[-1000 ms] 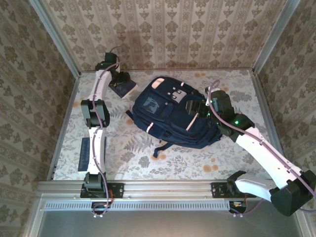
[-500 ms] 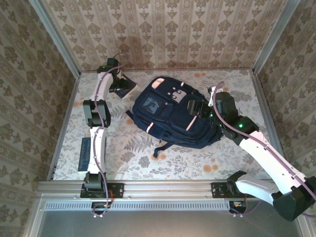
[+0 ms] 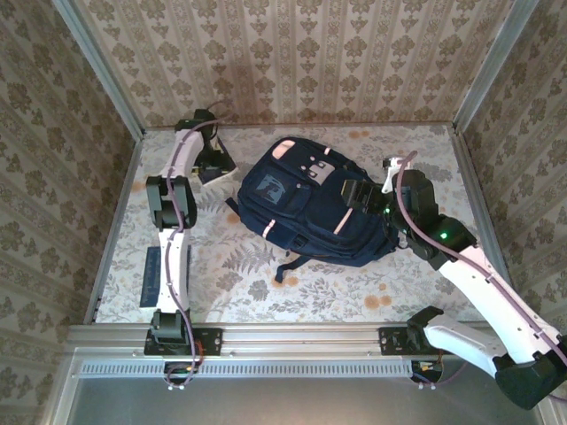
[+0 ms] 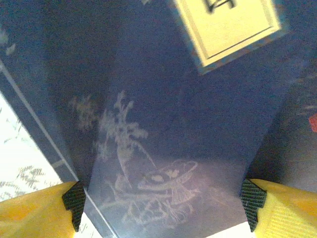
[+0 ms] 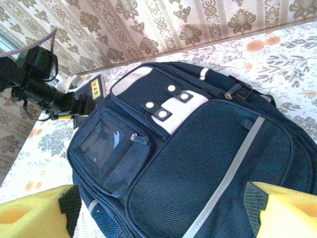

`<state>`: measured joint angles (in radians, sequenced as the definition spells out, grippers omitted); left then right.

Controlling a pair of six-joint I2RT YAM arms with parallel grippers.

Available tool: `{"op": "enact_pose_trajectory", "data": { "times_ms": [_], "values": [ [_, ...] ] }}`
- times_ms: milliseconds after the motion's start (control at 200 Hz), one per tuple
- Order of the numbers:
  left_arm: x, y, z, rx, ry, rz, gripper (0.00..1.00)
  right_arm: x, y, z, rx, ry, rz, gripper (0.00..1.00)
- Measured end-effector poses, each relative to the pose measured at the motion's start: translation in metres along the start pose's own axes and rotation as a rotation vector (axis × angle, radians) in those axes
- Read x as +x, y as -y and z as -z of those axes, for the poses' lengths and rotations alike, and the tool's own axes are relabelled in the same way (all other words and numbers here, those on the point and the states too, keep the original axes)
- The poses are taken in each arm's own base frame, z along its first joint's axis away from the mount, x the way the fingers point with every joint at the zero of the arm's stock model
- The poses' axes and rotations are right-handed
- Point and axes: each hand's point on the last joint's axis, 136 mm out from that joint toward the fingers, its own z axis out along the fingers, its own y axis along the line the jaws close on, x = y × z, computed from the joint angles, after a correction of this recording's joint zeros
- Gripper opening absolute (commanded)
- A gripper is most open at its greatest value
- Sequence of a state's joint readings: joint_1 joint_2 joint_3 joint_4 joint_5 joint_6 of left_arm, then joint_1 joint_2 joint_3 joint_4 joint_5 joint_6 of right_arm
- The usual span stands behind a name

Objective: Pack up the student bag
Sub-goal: Move the book to the top-left of the table.

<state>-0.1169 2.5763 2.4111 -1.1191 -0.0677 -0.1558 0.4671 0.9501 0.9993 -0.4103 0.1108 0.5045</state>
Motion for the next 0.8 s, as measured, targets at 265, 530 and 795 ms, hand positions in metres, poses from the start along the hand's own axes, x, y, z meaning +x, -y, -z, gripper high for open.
{"op": "enact_pose_trajectory", "data": {
  "times_ms": [265,530,795],
  "values": [
    [0.049,-0.013,0.008,-0.013,-0.112,0.011,0.80,-0.003,-0.004,0.008,-0.025,0.013,-0.013,0.88],
    [0.106,-0.013,0.017,0.027,-0.172,0.073,0.75,-0.008,-0.008,0.026,-0.063,0.036,-0.028,0.88],
    [0.129,-0.016,0.050,0.014,-0.139,0.080,0.80,-0.007,-0.012,0.032,-0.090,0.034,-0.033,0.87]
  ]
}}
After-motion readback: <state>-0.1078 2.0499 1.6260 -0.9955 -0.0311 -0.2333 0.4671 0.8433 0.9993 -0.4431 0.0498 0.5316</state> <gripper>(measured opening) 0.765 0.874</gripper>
